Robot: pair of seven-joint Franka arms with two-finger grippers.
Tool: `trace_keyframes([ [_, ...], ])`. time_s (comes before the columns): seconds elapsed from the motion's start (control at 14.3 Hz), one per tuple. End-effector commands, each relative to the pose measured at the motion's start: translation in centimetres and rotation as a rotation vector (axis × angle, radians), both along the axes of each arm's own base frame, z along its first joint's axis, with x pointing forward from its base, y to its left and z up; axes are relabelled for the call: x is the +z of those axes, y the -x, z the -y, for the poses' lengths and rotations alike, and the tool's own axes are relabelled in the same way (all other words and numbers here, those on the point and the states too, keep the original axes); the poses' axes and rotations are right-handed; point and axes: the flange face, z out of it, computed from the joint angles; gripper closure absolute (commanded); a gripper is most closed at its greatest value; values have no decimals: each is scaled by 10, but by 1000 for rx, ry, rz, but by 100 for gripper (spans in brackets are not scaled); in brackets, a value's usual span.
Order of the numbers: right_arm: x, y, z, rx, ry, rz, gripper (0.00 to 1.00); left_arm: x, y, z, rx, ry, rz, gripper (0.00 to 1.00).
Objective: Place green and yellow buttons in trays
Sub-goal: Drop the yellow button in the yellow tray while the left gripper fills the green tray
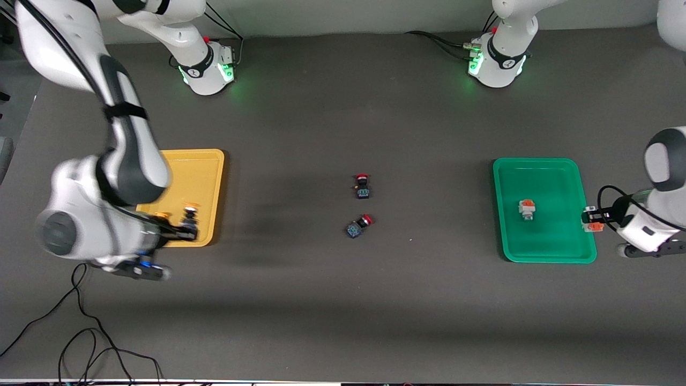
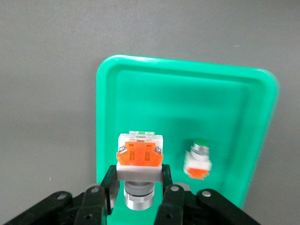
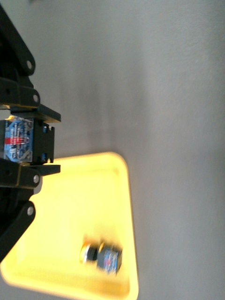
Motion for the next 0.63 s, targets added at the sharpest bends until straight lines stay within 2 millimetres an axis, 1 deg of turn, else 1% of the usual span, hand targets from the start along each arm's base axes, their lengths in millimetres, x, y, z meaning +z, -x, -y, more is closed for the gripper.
trace_keyframes([
  [0.0, 45, 65, 51, 42, -74, 24, 100, -57, 43, 2, -58, -24, 23, 71],
  [0.07, 57, 81, 52, 40, -81, 26, 100, -72, 51, 0, -56, -15, 26, 70],
  [0.14, 65, 93, 52, 36, -79, 31, 100, -85, 55, -4, -56, -9, 18, 70],
  [0.21, 69, 100, 52, 36, -81, 32, 100, -91, 57, -4, -62, -10, 8, 69],
  [0.28, 67, 103, 52, 35, -80, 28, 100, -92, 58, -5, -63, -10, -1, 61],
  [0.35, 60, 105, 52, 34, -79, 25, 100, -92, 58, -5, -68, -9, -5, 29],
  [0.42, 47, 104, 52, 29, -75, 32, 100, -92, 58, -6, -68, -8, -9, 1],
  [0.49, 20, 106, 53, 21, -67, 47, 100, -87, 56, -6, -69, -12, -10, 0],
  [0.56, -8, 107, 54, 8, -53, 85, 100, -75, 52, -9, -65, -20, -21, 0],
])
